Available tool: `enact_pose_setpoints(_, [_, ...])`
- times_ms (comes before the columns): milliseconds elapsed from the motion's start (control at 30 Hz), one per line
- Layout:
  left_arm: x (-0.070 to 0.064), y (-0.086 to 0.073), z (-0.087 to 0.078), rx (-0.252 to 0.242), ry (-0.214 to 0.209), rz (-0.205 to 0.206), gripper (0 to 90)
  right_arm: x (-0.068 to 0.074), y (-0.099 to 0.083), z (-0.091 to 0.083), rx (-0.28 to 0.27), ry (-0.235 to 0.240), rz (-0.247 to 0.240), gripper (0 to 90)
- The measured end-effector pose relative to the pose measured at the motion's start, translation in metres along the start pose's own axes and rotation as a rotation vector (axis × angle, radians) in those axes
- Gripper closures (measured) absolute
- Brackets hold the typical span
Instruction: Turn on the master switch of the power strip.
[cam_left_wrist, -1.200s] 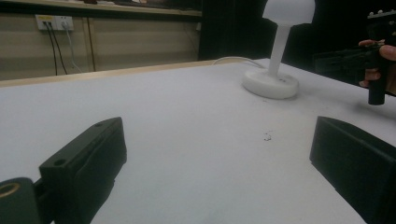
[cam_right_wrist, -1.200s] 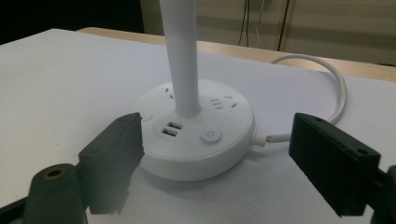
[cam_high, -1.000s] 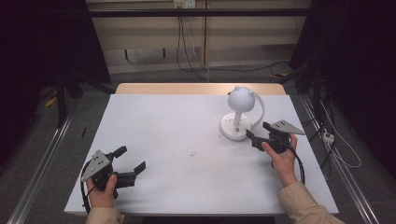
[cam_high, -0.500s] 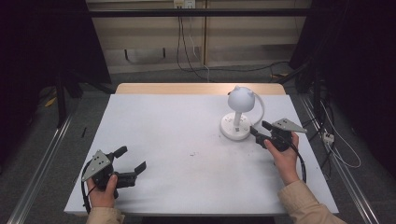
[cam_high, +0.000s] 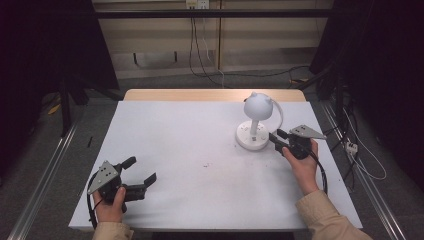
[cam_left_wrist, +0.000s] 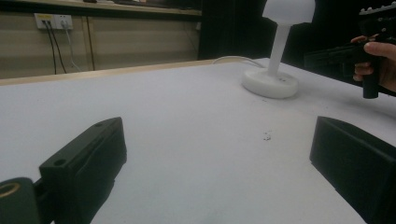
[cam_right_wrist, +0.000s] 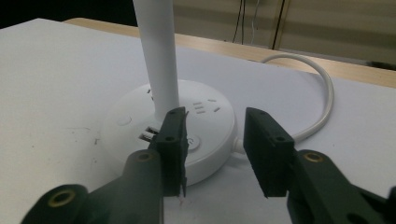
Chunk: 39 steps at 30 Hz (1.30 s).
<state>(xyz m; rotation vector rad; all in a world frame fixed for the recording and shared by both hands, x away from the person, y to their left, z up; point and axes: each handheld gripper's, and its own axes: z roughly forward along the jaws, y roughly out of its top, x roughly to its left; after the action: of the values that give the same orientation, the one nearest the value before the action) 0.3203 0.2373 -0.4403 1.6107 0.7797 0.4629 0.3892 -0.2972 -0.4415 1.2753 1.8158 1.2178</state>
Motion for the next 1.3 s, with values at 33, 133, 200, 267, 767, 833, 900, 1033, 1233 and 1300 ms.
enact_pose_setpoints(33, [0.000, 0.000, 0.000, -0.001, 0.001, -0.001, 3.4, 0.000, 0.000, 0.001, 0.002, 0.000, -0.003, 64.5])
enact_pose_setpoints(133, [0.000, 0.000, 0.000, -0.002, 0.001, -0.002, 3.4, 0.000, 0.000, 0.003, 0.008, 0.002, -0.001, 68.4])
enact_pose_setpoints(200, [0.000, 0.000, 0.000, -0.001, 0.000, -0.002, 3.4, 0.000, 0.000, 0.005, 0.014, 0.009, 0.002, 69.5])
enact_pose_setpoints(267, [0.000, 0.000, 0.000, 0.000, -0.001, -0.001, 3.4, 0.001, 0.001, 0.007, 0.022, 0.009, -0.002, 71.3])
enact_pose_setpoints(767, [0.000, -0.001, 0.000, 0.001, 0.001, -0.003, 3.4, 0.005, 0.003, 0.019, 0.042, 0.048, -0.005, 82.7])
enact_pose_setpoints(833, [0.000, -0.001, 0.000, 0.002, 0.001, -0.003, 3.4, 0.006, 0.003, 0.019, 0.042, 0.052, -0.004, 83.9])
enact_pose_setpoints(900, [0.000, -0.001, 0.000, 0.001, 0.001, -0.004, 3.4, 0.006, 0.004, 0.020, 0.041, 0.057, -0.001, 84.6])
enact_pose_setpoints(1033, [0.000, -0.001, 0.000, 0.004, 0.002, -0.005, 3.4, 0.005, 0.003, 0.022, 0.045, 0.062, 0.002, 86.7])
enact_pose_setpoints(1233, [0.000, -0.001, 0.000, 0.003, 0.006, -0.004, 3.4, 0.004, 0.005, 0.024, 0.046, 0.068, 0.013, 89.0])
enact_pose_setpoints(1300, [0.000, -0.001, 0.000, 0.004, 0.004, -0.003, 3.4, 0.004, 0.006, 0.024, 0.047, 0.071, 0.007, 90.0])
